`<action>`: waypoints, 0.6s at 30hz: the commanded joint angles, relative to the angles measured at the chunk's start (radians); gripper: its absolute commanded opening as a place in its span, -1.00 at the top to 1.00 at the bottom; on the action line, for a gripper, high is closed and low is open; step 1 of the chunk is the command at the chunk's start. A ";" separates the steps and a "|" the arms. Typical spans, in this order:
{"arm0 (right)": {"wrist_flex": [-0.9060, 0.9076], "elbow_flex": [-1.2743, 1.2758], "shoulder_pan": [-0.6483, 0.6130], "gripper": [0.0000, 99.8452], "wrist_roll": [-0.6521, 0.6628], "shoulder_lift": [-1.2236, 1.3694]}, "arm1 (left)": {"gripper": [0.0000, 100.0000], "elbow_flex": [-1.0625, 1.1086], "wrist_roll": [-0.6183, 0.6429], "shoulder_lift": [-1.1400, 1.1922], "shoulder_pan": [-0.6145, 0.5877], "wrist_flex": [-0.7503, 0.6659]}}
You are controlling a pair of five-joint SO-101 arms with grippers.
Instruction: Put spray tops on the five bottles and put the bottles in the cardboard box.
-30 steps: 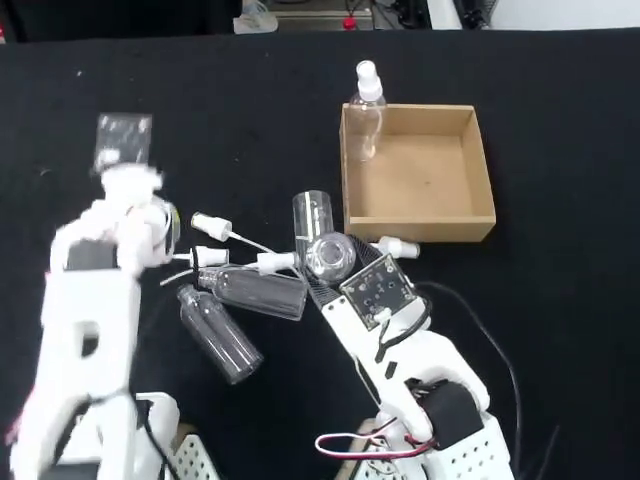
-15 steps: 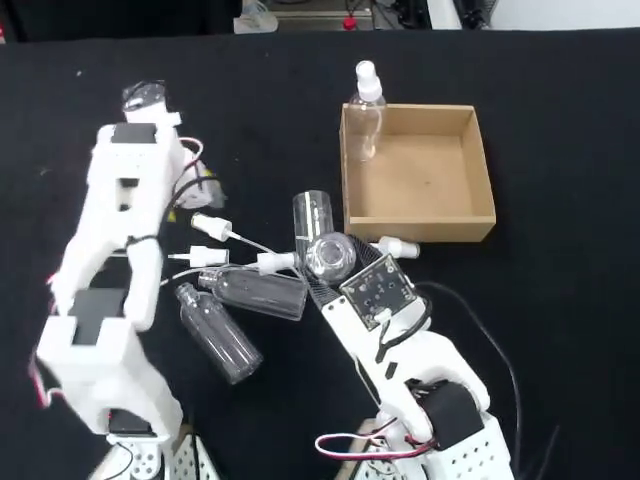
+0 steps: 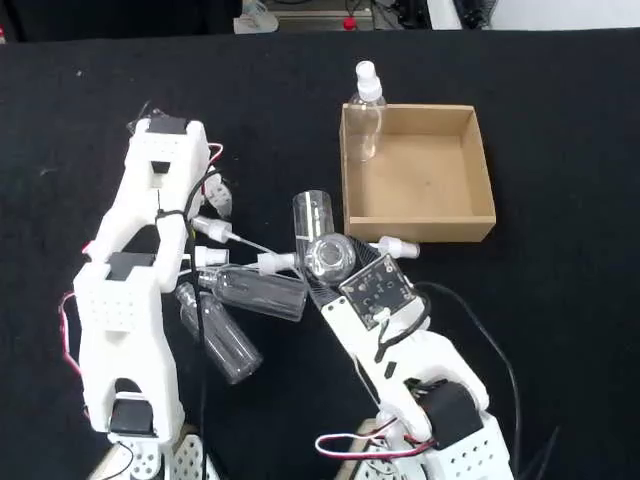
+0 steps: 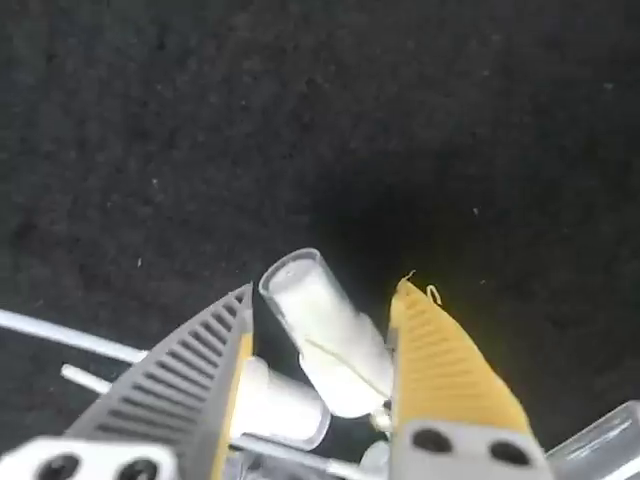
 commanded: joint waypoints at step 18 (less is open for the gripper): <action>0.000 -0.005 0.014 0.98 -0.003 -0.107 | 0.90 -0.139 0.015 0.048 0.062 -0.114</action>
